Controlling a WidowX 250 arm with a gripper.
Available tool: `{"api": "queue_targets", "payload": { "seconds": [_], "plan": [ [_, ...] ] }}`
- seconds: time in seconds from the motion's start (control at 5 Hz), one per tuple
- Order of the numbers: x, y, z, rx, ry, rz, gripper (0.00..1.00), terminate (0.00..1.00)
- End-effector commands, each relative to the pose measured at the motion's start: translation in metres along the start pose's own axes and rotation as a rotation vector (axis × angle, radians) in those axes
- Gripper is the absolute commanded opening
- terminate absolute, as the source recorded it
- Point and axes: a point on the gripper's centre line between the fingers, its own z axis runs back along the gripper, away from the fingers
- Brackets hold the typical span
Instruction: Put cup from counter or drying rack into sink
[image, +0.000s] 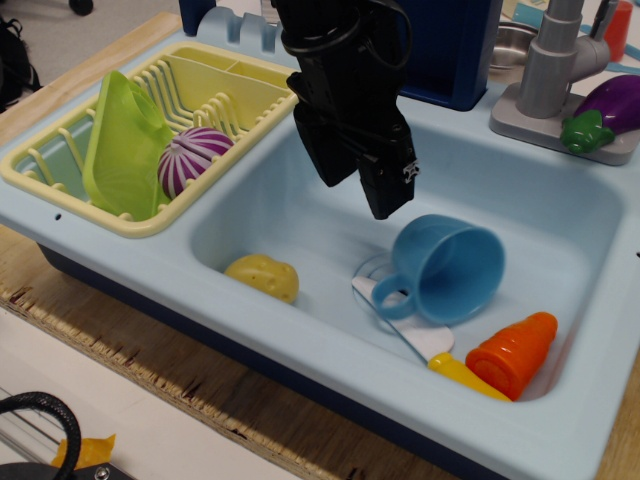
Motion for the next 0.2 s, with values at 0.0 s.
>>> {"api": "queue_targets", "payload": {
  "seconds": [0.0],
  "plan": [
    [0.0035,0.0037,0.0061,0.014,-0.026,0.004,1.00,1.00]
  ]
}}
